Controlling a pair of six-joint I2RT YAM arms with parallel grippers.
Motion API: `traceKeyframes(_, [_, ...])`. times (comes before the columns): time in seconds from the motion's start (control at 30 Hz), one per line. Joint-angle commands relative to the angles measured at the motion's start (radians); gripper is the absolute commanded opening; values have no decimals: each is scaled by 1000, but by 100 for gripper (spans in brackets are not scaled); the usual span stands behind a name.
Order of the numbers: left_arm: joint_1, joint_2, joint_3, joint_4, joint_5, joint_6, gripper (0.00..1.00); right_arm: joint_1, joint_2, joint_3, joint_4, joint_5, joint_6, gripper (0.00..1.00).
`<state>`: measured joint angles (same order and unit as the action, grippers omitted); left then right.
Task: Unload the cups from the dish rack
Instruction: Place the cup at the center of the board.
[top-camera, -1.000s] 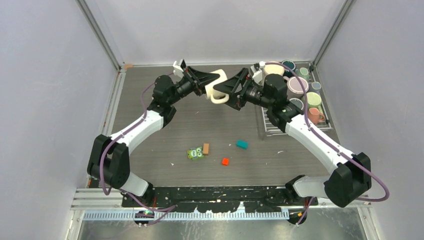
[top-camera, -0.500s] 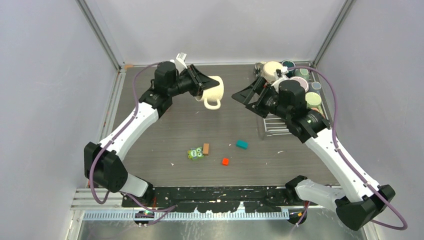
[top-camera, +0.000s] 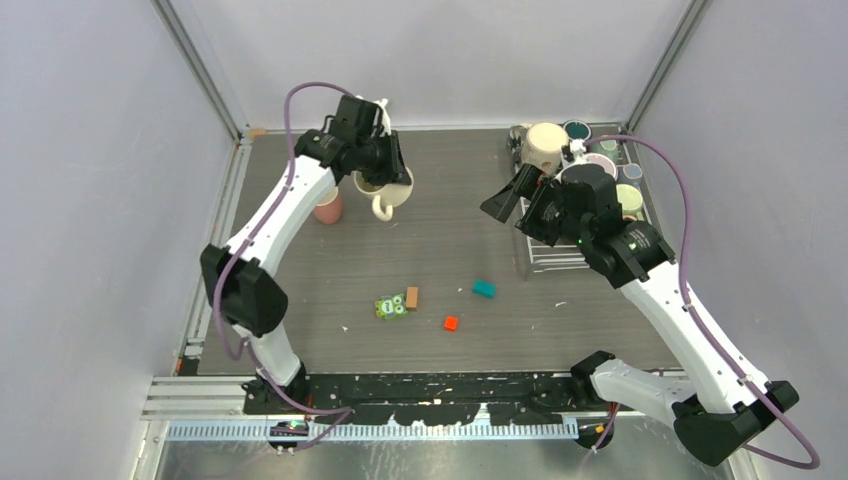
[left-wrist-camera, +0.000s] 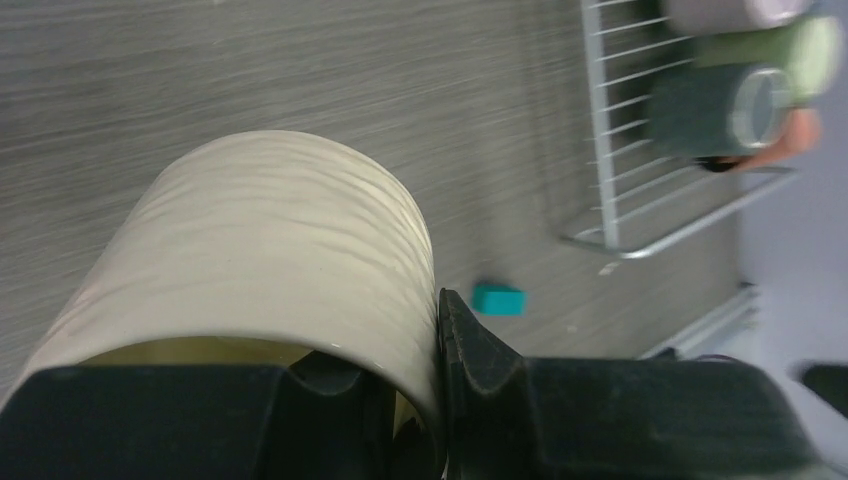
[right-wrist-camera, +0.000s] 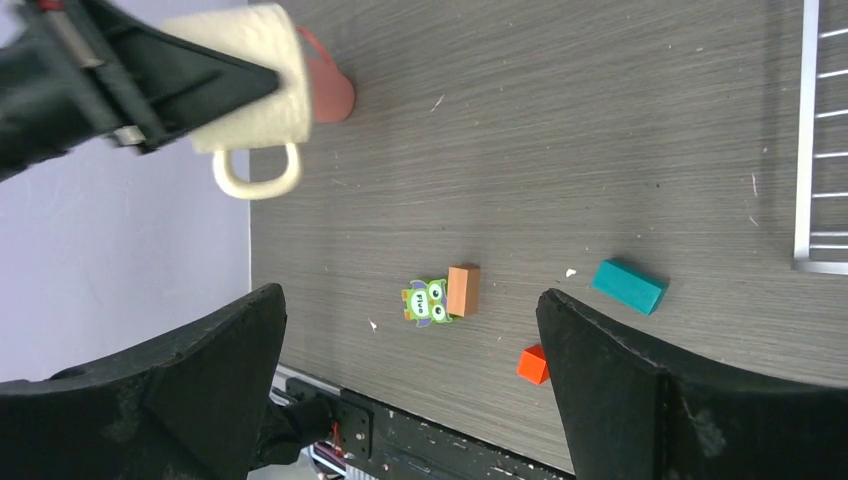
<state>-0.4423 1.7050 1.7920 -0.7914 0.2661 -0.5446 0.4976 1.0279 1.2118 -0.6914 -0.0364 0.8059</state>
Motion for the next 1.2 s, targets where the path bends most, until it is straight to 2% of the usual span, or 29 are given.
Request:
traceKeyframes(0.0, [7, 64, 99, -121, -173, 175, 0, 0, -9, 60, -28, 33, -34, 100])
traceKeyframes(0.13, [7, 165, 161, -156, -252, 222, 0, 0, -19, 57, -43, 81, -35, 100])
traceKeyframes(0.53, [9, 410, 305, -200, -414, 297, 0, 1, -29, 66, -73, 89, -43, 100])
traceKeyframes(0.7, [24, 485, 345, -196, -413, 301, 0, 0, -34, 67, -83, 82, -44, 100])
traceKeyframes(1.17, [82, 572, 312, -139, -346, 286, 0, 0, -19, 72, -89, 70, -67, 100])
